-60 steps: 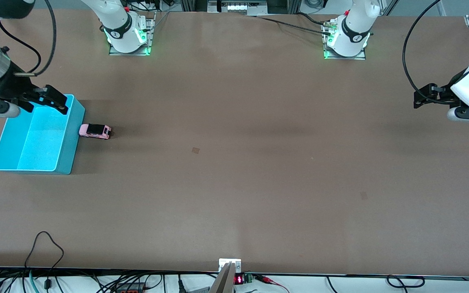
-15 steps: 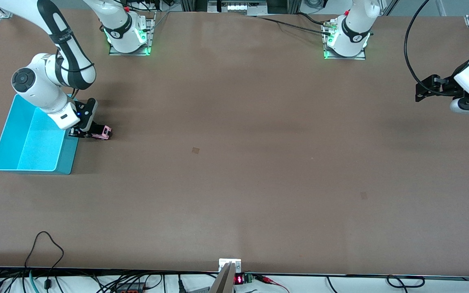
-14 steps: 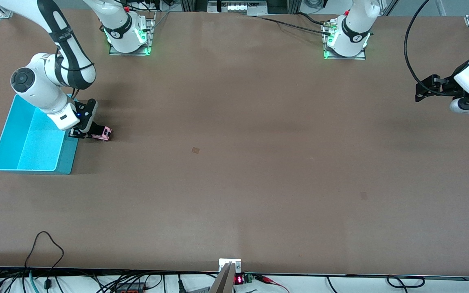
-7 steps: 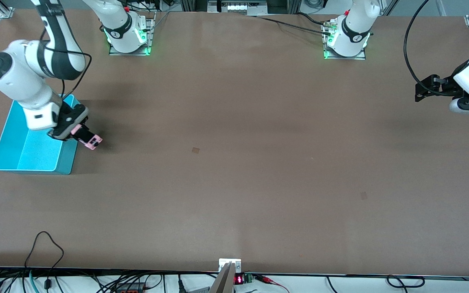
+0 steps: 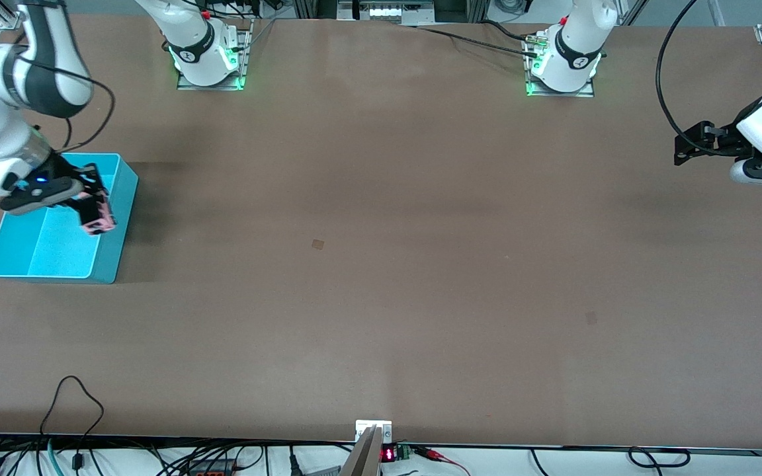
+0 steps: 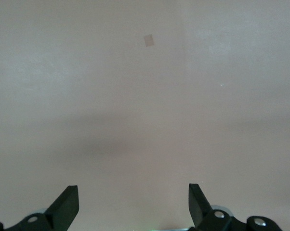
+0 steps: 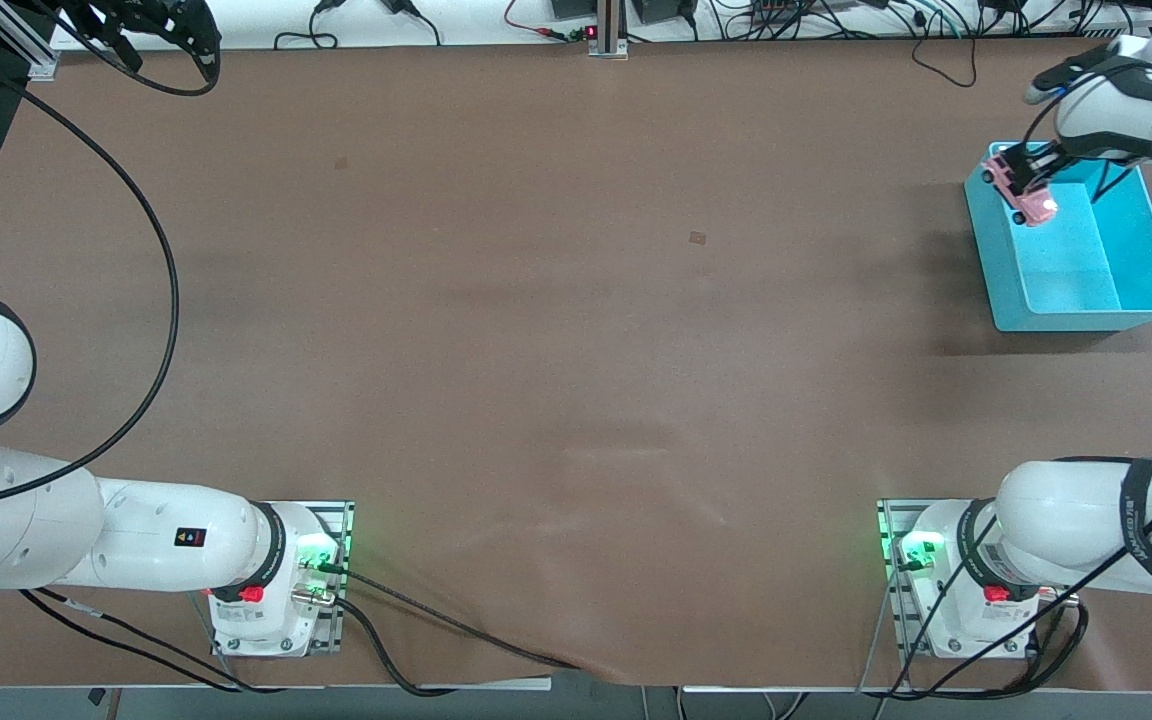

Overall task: Wind and store pink jeep toy
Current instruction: 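Carry the jeep over the cyan box and lower it inside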

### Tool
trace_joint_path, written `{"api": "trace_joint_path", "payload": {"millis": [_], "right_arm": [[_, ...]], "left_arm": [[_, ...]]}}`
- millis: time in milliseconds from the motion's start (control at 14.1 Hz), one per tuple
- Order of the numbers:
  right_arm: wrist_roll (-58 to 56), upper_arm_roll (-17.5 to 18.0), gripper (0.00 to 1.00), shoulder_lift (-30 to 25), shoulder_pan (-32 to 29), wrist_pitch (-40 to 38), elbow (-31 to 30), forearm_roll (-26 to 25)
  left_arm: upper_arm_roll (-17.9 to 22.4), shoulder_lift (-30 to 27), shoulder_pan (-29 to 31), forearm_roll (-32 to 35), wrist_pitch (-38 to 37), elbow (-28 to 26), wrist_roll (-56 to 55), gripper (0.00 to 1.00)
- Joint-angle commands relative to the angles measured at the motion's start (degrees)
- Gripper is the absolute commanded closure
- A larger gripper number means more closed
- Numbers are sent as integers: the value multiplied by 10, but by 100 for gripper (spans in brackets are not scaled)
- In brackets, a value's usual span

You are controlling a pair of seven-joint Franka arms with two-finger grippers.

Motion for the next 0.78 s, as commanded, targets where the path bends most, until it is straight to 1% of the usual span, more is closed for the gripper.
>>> {"api": "trace_joint_path", "payload": {"millis": [0, 285, 711], "right_arm": [[49, 8, 100, 15, -47, 17, 5, -4], [54, 8, 100, 92, -115, 92, 5, -1], [56, 8, 100, 171, -147, 140, 5, 6]], "left_arm": [[2, 6, -2, -7, -9, 15, 7, 0], [1, 6, -2, -7, -9, 15, 7, 0], [-2, 6, -2, -7, -10, 15, 7, 0]]}}
